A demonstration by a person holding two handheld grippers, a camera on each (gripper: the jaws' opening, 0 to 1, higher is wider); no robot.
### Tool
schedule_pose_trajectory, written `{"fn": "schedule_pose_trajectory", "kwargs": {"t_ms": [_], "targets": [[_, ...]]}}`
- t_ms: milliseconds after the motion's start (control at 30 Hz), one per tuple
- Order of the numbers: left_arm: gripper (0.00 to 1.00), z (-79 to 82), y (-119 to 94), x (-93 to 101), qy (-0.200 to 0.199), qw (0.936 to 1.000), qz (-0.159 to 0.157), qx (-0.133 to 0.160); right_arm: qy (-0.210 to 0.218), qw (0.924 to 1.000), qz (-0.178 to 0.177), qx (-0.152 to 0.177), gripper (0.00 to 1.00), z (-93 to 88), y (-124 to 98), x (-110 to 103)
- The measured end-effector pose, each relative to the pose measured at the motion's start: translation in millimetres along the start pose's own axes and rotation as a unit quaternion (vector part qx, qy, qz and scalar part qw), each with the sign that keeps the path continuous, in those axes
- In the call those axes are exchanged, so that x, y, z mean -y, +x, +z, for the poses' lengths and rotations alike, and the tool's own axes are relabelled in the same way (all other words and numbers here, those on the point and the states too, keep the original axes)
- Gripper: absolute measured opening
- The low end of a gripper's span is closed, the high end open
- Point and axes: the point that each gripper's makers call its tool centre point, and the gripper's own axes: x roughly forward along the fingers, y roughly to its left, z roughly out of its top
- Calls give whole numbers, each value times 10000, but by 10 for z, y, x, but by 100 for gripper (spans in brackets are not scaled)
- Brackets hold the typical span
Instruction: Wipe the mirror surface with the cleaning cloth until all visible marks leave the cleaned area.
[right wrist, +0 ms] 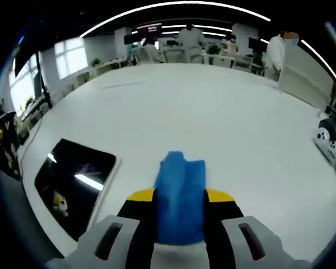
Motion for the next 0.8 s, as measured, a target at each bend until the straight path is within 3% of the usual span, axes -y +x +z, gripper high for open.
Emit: {"fn": "schedule_pose_trajectory", "kwargs": {"t_ms": [200, 467, 800], "targets": [[100, -32, 11, 64, -1, 10000, -50, -25, 77, 9999, -87, -46, 5, -14, 2, -29], [100, -19, -15, 39, 88, 9999, -73, 1, 578, 9981, -145, -123, 2, -21, -49, -16], [100, -18, -17, 34, -17, 9999, -86, 60, 1085, 9940, -127, 49, 2, 249, -264, 95]]}}
